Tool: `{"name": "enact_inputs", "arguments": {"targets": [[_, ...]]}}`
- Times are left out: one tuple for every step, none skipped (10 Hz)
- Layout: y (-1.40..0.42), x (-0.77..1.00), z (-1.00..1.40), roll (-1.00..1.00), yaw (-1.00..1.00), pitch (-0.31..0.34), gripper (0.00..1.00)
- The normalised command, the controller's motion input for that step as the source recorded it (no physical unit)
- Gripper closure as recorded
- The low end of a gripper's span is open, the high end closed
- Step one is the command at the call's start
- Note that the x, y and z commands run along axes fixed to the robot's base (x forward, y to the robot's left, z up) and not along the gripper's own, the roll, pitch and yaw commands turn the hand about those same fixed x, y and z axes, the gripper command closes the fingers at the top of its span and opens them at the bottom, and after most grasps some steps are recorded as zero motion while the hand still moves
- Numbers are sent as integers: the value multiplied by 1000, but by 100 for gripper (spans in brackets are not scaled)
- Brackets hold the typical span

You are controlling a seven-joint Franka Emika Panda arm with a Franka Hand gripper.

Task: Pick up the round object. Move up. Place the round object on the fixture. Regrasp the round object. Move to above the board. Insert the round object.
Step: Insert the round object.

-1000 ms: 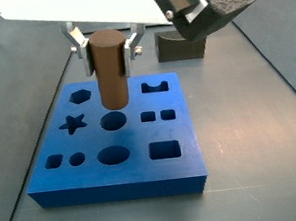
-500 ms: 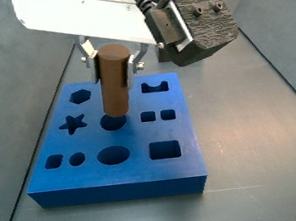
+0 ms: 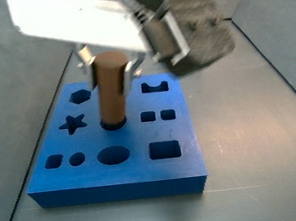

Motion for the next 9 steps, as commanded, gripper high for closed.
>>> {"name": "enact_inputs", "arguments": {"targets": [[-3, 0, 0, -34, 0, 0, 100], [-6, -40, -531, -83, 0, -160, 100], [0, 0, -460, -126, 0, -74, 100], [0, 26, -46, 0, 0, 0, 100], [0, 0, -443, 0, 0, -31, 100], [0, 0, -680, 17, 0, -129, 100], [0, 0, -617, 0, -37, -334, 100], [0, 0, -780, -26, -71, -469, 100], [0, 0, -791, -43, -86, -474, 100]]}}
